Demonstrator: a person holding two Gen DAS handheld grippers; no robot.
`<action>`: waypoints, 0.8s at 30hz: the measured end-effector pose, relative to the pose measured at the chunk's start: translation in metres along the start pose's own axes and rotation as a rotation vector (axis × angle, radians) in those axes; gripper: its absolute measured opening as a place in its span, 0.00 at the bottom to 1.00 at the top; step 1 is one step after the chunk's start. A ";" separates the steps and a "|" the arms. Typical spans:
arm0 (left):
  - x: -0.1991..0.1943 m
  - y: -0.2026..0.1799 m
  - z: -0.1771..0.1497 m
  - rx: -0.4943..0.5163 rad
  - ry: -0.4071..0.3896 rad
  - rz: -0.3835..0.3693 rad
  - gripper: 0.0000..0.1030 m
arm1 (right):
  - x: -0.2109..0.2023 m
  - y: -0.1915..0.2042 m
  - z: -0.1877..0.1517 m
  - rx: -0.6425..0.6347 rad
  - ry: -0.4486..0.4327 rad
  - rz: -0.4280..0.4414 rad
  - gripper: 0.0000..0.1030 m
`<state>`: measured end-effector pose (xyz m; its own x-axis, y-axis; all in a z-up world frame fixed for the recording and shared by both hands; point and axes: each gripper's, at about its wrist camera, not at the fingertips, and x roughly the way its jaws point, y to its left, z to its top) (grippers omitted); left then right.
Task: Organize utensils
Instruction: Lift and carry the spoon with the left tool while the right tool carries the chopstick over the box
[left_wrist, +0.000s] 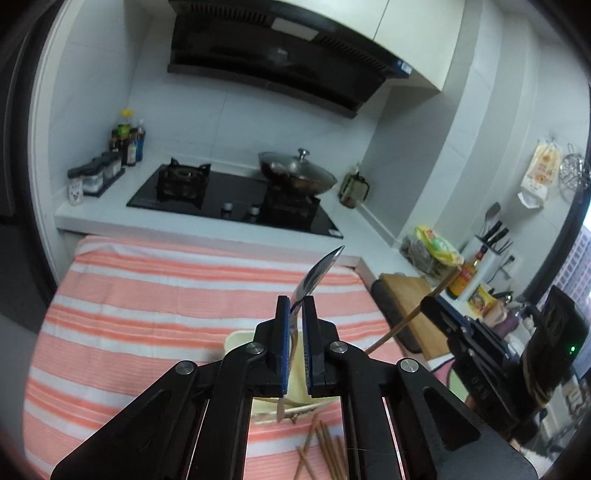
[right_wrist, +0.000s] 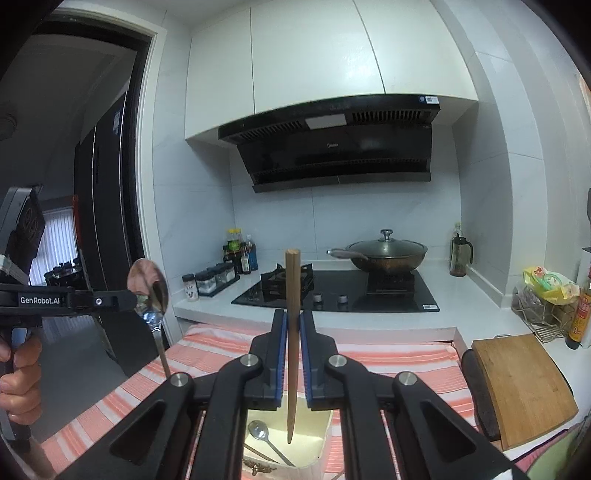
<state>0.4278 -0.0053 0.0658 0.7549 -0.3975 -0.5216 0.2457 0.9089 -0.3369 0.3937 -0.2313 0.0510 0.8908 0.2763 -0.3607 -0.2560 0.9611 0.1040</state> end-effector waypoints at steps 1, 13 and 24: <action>0.017 0.002 -0.002 -0.005 0.017 0.010 0.03 | 0.013 -0.002 -0.006 0.013 0.032 0.008 0.07; 0.060 0.001 -0.010 0.012 0.032 0.004 0.00 | 0.061 -0.022 -0.031 0.051 0.145 0.023 0.07; 0.019 0.016 -0.038 0.058 0.093 -0.025 0.00 | 0.024 -0.031 -0.023 0.081 0.101 0.084 0.07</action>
<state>0.4230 -0.0037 0.0205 0.6886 -0.4281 -0.5852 0.3010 0.9030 -0.3065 0.4139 -0.2541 0.0180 0.8242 0.3581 -0.4387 -0.2929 0.9326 0.2109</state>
